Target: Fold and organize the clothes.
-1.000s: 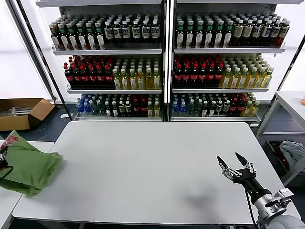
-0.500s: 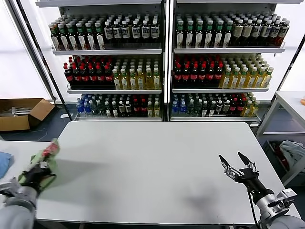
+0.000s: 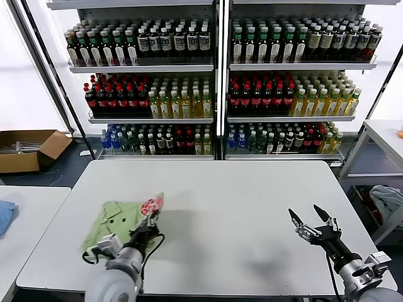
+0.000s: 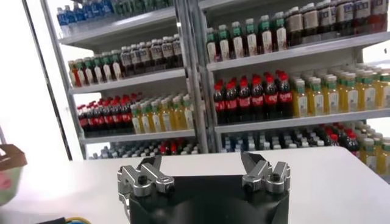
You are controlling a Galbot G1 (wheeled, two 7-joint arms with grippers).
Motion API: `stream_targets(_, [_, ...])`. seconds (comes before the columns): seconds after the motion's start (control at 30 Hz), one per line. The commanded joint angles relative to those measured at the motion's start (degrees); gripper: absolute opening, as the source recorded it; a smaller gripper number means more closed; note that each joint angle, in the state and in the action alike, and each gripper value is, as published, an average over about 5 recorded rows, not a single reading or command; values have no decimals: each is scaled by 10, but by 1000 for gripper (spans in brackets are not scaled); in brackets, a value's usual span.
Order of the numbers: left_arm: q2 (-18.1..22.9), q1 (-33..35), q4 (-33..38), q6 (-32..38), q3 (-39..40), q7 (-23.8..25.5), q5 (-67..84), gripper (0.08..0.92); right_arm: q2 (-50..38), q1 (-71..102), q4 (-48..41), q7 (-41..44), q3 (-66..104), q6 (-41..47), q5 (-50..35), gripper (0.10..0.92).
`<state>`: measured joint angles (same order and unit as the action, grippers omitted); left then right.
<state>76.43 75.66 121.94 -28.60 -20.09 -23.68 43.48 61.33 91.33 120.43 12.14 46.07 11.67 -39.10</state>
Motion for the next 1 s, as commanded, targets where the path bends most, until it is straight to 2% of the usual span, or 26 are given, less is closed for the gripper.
stream_targets(0.03, [39, -104, -29, 7, 113, -19, 141, 113, 0, 2, 4, -8, -21, 10, 24, 823])
stream_targets(0.17, [33, -99, -35, 43, 100, 14, 169, 148, -2, -16, 7, -17, -63, 18, 40, 823])
stream_targets(0.3, [17, -91, -22, 66, 64, 43, 200, 254, 1, -47, 8, -33, -109, 37, 52, 823])
stream_targets(0.43, [-7, -88, -10, 74, -5, 72, 221, 375, 0, -90, 1, -65, -185, 72, 52, 823])
stream_targets(0.5, [-25, -85, -15, 74, -47, 94, 193, 427, -3, -114, -7, -81, -237, 93, 54, 823])
stream_targets(0.67, [-89, -49, -38, 72, -139, 178, -17, 575, 5, -209, -68, -117, -374, 137, 65, 823])
stream_targets(0.73, [-99, -28, -34, 73, -170, 192, -43, 635, 13, -253, -103, -124, -426, 147, 67, 823])
stream_targets(0.83, [-94, 5, -18, 75, -203, 193, -40, 722, 26, -326, -158, -122, -505, 160, 75, 823])
stream_targets(1.0, [-54, 52, 17, 84, -226, 187, -38, 812, 50, -424, -223, -110, -584, 168, 85, 823])
